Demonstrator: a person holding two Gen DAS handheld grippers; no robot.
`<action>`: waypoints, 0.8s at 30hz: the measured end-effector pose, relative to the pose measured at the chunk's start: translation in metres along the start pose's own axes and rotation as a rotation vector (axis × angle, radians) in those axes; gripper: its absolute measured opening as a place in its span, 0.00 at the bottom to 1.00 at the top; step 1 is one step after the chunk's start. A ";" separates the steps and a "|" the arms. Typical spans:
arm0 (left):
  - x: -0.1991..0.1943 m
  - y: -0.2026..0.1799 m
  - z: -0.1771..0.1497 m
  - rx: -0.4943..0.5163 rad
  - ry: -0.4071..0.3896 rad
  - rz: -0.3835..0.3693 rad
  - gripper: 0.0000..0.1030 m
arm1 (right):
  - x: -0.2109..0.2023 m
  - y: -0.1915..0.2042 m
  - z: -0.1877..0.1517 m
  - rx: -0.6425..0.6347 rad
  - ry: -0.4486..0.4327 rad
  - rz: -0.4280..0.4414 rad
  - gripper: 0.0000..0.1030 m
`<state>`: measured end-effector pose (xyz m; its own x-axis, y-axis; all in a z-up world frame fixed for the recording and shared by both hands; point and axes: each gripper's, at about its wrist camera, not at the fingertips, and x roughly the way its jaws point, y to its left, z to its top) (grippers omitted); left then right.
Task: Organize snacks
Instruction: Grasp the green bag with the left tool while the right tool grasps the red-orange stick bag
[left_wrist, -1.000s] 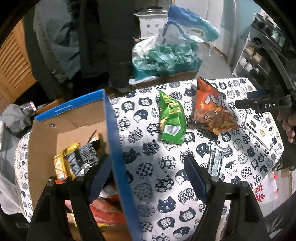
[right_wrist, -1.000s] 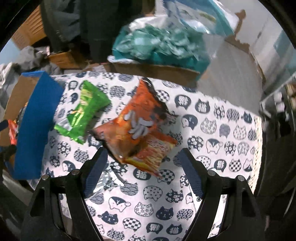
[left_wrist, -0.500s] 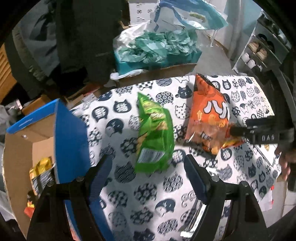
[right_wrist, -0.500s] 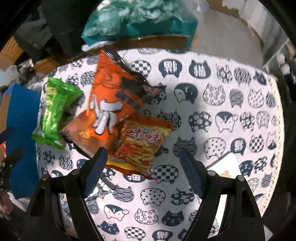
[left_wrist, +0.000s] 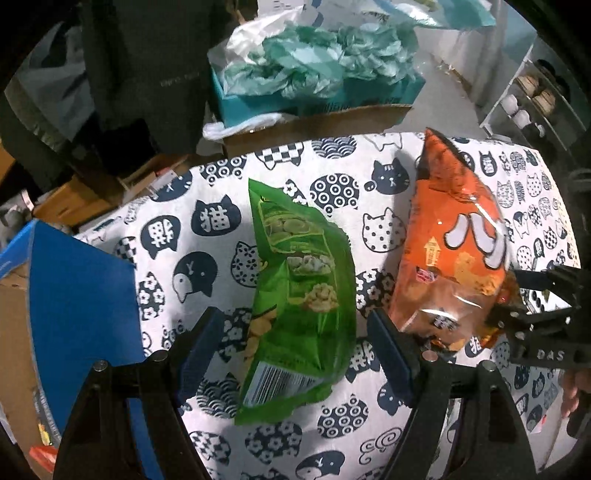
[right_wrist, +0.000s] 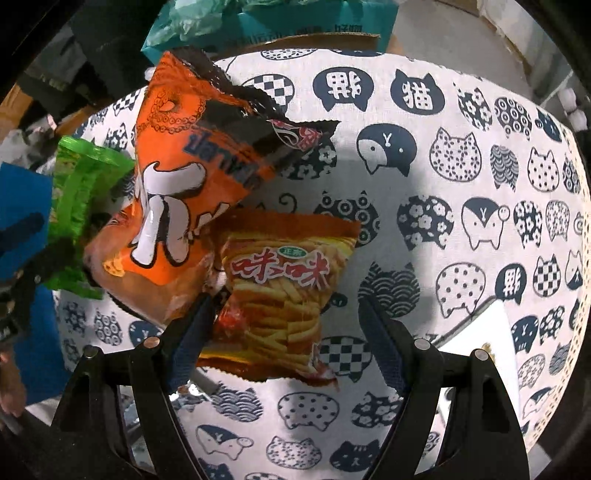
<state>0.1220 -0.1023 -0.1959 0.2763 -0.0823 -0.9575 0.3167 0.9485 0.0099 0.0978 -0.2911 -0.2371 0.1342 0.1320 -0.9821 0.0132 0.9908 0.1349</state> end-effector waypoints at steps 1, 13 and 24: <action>0.002 0.000 0.000 0.001 0.001 0.000 0.79 | 0.002 0.003 0.000 -0.007 -0.002 -0.002 0.78; 0.008 0.001 -0.007 0.032 -0.031 -0.023 0.55 | 0.014 0.022 -0.015 -0.123 -0.001 -0.077 0.46; -0.029 -0.003 -0.027 0.065 -0.087 0.013 0.51 | -0.013 0.012 -0.038 -0.136 -0.031 -0.106 0.45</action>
<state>0.0889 -0.0951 -0.1761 0.3581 -0.0989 -0.9284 0.3701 0.9279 0.0439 0.0583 -0.2794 -0.2276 0.1695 0.0271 -0.9851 -0.1051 0.9944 0.0093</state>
